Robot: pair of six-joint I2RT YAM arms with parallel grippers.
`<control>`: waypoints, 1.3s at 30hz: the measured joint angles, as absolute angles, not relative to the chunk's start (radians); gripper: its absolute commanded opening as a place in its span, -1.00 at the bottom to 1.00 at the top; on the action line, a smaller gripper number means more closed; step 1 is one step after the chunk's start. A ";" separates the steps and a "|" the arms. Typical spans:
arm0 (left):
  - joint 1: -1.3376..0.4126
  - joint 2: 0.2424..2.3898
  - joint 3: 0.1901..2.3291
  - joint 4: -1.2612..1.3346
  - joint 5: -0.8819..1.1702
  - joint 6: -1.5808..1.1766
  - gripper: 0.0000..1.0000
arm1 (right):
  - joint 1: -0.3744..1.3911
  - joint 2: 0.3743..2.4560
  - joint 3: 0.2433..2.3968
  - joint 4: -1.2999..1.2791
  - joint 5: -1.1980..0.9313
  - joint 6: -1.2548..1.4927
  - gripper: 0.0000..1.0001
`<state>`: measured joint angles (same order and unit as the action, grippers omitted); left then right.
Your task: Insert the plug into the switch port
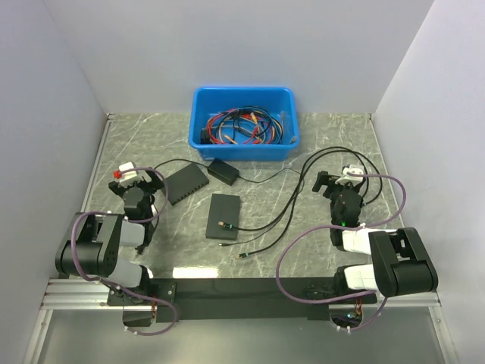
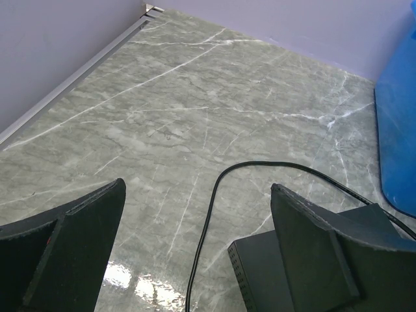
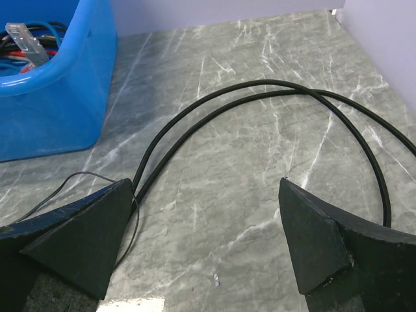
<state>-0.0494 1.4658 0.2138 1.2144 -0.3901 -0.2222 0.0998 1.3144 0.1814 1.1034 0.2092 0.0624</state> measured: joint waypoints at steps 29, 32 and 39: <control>-0.049 1.466 0.214 1.215 -0.390 -0.222 0.99 | 0.328 0.665 0.392 0.478 0.083 0.513 0.84; -0.049 1.466 0.214 1.215 -0.390 -0.222 0.99 | 0.398 0.704 0.369 0.398 0.049 0.602 0.77; -0.049 1.466 0.214 1.214 -0.390 -0.222 0.99 | 0.696 0.756 0.375 0.196 0.093 0.608 0.75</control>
